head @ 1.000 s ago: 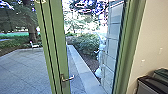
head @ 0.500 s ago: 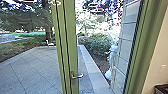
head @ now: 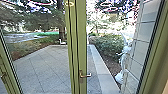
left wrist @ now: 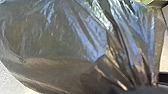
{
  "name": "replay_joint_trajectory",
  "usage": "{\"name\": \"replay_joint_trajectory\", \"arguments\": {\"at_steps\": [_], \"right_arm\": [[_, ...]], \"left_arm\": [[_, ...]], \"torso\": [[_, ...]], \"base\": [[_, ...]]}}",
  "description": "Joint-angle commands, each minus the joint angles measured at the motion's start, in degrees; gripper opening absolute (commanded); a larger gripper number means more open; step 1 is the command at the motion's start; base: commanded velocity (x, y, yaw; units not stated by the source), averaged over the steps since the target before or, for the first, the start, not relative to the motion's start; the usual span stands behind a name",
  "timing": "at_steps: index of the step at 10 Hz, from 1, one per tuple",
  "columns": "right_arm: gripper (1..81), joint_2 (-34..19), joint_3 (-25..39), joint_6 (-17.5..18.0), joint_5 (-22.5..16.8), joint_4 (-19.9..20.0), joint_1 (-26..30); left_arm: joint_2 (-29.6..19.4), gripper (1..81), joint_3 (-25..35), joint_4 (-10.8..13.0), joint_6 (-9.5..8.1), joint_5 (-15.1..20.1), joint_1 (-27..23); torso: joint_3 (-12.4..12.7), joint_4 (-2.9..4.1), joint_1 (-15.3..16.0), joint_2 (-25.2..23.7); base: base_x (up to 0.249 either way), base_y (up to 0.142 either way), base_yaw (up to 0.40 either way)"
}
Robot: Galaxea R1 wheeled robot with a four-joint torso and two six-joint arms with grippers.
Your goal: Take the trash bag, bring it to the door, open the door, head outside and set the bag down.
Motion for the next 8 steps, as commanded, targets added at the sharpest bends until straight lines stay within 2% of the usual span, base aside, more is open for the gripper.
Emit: {"name": "replay_joint_trajectory", "arguments": {"at_steps": [1,8], "right_arm": [[81.1,0.35,0.51,-0.42,-3.71,-0.53,2.86],[81.1,0.88,0.07,-0.42,-3.71,-0.62,2.86]], "left_arm": [[-0.25,1.0,0.25,0.37,0.12,2.97,-3.37],[-0.16,1.0,0.25,0.55,0.30,3.15,-3.28]], "torso": [[0.00,0.00,0.00,0.00],[0.00,0.00,0.00,0.00]], "base": [[0.000,0.000,0.323],[0.000,0.000,0.309]]}}
